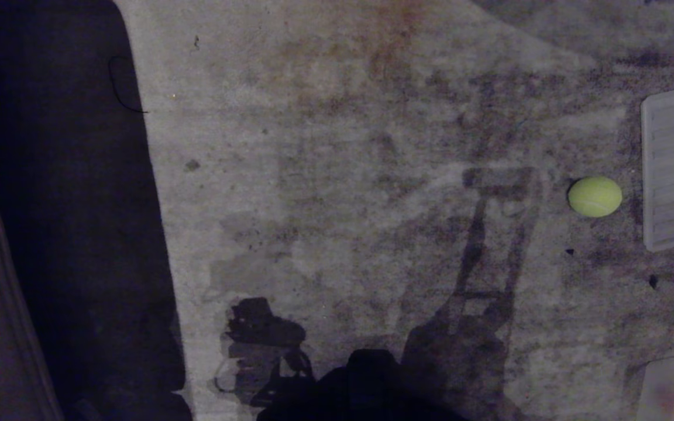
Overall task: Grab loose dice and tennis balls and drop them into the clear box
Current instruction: Pick up the ball on the floor
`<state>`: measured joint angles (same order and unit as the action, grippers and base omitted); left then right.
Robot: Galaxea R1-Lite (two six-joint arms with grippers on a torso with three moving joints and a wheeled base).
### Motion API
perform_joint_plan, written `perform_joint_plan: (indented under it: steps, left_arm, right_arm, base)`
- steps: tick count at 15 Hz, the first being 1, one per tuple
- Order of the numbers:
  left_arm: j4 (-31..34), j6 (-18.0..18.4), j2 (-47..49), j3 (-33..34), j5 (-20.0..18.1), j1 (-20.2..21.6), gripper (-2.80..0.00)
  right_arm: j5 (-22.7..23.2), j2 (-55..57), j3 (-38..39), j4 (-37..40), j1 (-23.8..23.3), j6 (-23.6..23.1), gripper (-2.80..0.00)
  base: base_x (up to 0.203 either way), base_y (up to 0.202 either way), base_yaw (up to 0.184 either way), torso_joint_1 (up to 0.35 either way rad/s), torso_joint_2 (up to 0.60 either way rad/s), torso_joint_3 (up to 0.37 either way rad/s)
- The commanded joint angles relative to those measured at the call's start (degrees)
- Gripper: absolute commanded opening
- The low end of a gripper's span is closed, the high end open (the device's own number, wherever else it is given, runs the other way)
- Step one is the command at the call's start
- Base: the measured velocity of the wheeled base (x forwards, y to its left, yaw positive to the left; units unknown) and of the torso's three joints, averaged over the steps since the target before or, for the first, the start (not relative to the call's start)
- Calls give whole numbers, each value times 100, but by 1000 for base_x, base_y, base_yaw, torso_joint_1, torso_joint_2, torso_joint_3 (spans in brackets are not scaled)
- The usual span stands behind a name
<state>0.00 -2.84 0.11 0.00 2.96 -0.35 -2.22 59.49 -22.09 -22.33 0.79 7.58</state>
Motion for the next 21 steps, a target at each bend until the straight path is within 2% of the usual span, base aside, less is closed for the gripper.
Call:
perform_joint_plan:
  steps: [1,3,4,8,11,15,21]
  left_arm:
    - [0,-6,-2,9,2,0,-280]
    - [0,-6,-2,9,3,0,-280]
    - [0,-6,-2,9,2,0,-280]
    - [0,-6,-2,9,2,0,-280]
    - [0,-6,-2,9,2,0,-280]
    - [0,-6,-2,9,2,0,-280]
    - [0,-6,-2,9,9,0,-280]
  right_arm:
    - [-92,1318,-163,-714,41,63,-280]
    - [-91,1722,-331,-1011,50,311,-280]
    - [-69,1888,-494,-1051,16,368,0]
    - [3,2236,-1032,-1299,-162,472,0]
    - [356,2209,-1087,-1414,-300,332,0]
    - [368,2619,-1364,-1858,-483,306,0]
    - [380,3152,-1784,-1983,-599,453,0]
  base:
    - [0,0,0,0,0,0]
    - [0,0,0,0,0,0]
    - [0,0,0,0,0,0]
    - [0,0,0,0,0,0]
    - [0,0,0,0,0,0]
    - [0,0,0,0,0,0]
    - [0,0,0,0,0,0]
